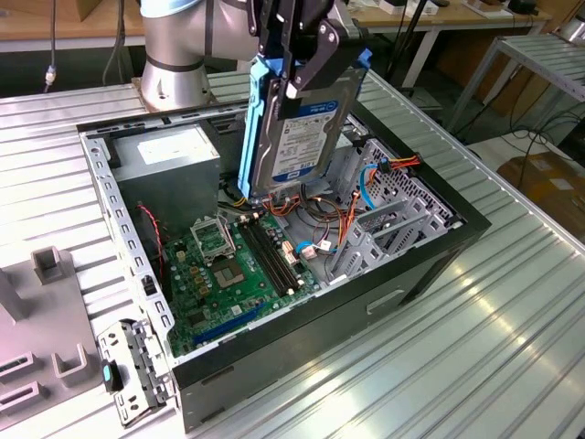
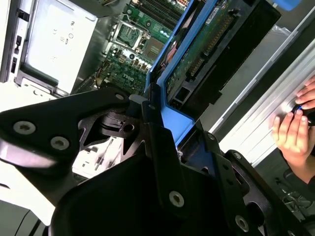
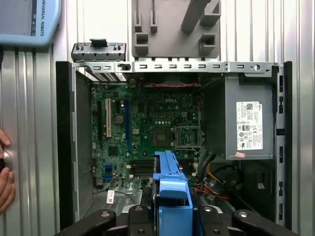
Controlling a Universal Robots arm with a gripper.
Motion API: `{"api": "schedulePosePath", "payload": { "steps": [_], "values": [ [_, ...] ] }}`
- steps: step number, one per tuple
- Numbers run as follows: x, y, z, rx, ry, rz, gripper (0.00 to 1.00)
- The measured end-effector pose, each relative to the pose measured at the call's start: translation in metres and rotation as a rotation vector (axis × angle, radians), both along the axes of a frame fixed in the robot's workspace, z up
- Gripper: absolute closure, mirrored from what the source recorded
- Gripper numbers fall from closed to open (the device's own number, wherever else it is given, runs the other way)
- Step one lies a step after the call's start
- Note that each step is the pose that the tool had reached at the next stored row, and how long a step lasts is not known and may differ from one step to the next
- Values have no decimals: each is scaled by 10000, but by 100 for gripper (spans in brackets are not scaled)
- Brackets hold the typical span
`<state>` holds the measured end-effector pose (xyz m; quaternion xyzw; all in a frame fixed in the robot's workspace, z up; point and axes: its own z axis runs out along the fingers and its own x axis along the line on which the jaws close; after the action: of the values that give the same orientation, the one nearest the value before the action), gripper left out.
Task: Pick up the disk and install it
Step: 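Pick up the disk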
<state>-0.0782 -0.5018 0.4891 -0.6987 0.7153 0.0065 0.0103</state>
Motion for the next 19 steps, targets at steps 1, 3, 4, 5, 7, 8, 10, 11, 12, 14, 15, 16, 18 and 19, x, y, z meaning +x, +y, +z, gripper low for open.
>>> {"api": "schedulePosePath", "payload": {
  "steps": [1, 3, 4, 5, 7, 8, 10, 11, 12, 14, 15, 16, 18, 19],
  "values": [
    [5, -14, 0, 0, 1, -2, 63],
    [18, -51, -2, -1, 5, -8, 63],
    [27, -74, -3, 0, 7, -10, 63],
    [34, -92, -4, -1, 9, -12, 63],
    [53, -128, -6, 0, 13, -17, 63],
    [67, -148, -6, -1, 18, -19, 63],
    [109, -187, -9, -1, 27, -21, 63],
    [123, -198, -10, -1, 31, -22, 63],
    [142, -212, -12, -1, 34, -24, 63],
    [176, -234, -14, -1, 40, -27, 63],
    [191, -243, -14, -3, 42, -29, 63],
    [227, -262, -16, -6, 46, -33, 63],
    [274, -293, -19, -18, 51, -39, 63],
    [292, -311, -21, -28, 50, -41, 63]
  ]
}}
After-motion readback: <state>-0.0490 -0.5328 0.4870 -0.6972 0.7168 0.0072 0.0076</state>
